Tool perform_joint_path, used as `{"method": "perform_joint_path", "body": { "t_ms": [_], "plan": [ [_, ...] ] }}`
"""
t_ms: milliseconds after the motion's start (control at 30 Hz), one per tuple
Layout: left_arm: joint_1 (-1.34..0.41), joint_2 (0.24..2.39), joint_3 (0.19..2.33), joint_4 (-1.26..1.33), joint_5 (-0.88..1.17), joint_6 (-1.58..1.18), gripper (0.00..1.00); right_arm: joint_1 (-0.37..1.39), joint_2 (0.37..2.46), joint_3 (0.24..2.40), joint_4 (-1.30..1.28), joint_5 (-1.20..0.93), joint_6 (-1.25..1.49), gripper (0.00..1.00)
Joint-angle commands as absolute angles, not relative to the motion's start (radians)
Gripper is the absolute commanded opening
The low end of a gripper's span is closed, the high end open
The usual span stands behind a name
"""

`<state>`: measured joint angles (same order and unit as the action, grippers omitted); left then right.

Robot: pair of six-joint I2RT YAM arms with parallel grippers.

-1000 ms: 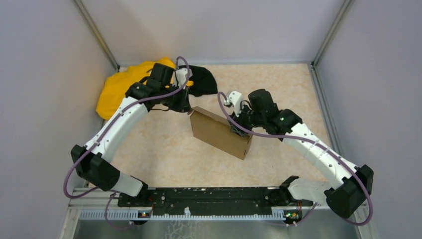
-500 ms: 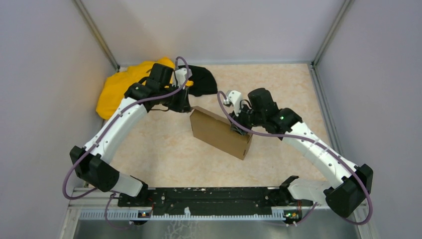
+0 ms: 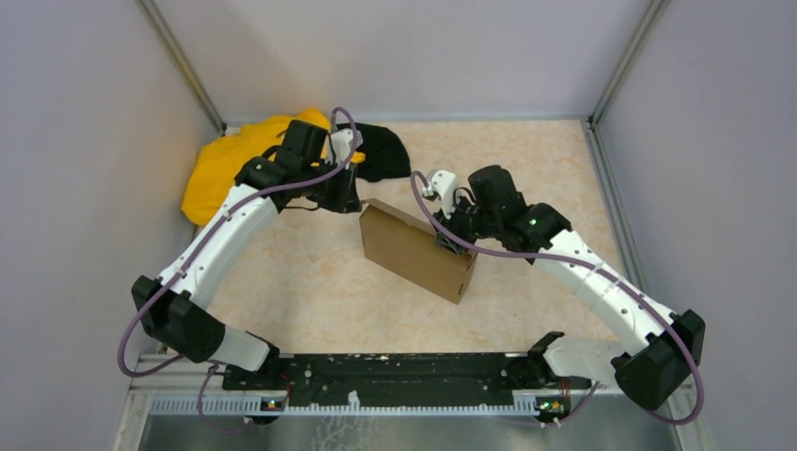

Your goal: Fold the paper box

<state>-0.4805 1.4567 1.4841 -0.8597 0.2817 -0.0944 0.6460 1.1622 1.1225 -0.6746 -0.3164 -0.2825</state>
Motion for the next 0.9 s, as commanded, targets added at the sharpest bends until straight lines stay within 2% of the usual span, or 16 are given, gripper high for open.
{"method": "perform_joint_path", "body": {
  "t_ms": [0, 67, 133, 300, 500, 667, 867],
  "plan": [
    [-0.48, 1.43, 1.471, -0.846, 0.305, -0.101, 0.23, 0.657, 1.164, 1.179, -0.664, -0.337, -0.263, 0.34],
    [-0.48, 1.432, 1.467, -0.844, 0.308, -0.101, 0.23, 0.656, 1.166, 1.178, -0.663, -0.336, -0.259, 0.37],
    [-0.48, 1.433, 1.461, -0.843, 0.31, -0.099, 0.23, 0.657, 1.163, 1.18, -0.662, -0.329, -0.254, 0.5],
    [-0.479, 1.428, 1.447, -0.833, 0.313, -0.091, 0.24, 0.657, 1.139, 1.182, -0.644, -0.321, -0.24, 0.69],
    [-0.48, 1.405, 1.436, -0.825, 0.291, -0.076, 0.37, 0.657, 1.058, 1.141, -0.566, -0.289, -0.205, 0.98],
    [-0.479, 1.364, 1.431, -0.811, 0.258, -0.069, 0.53, 0.657, 0.948, 1.031, -0.489, -0.317, -0.209, 0.99],
    [-0.476, 1.347, 1.417, -0.804, 0.238, -0.077, 0.67, 0.657, 1.039, 1.107, -0.644, -0.39, -0.274, 0.99]
  ]
}}
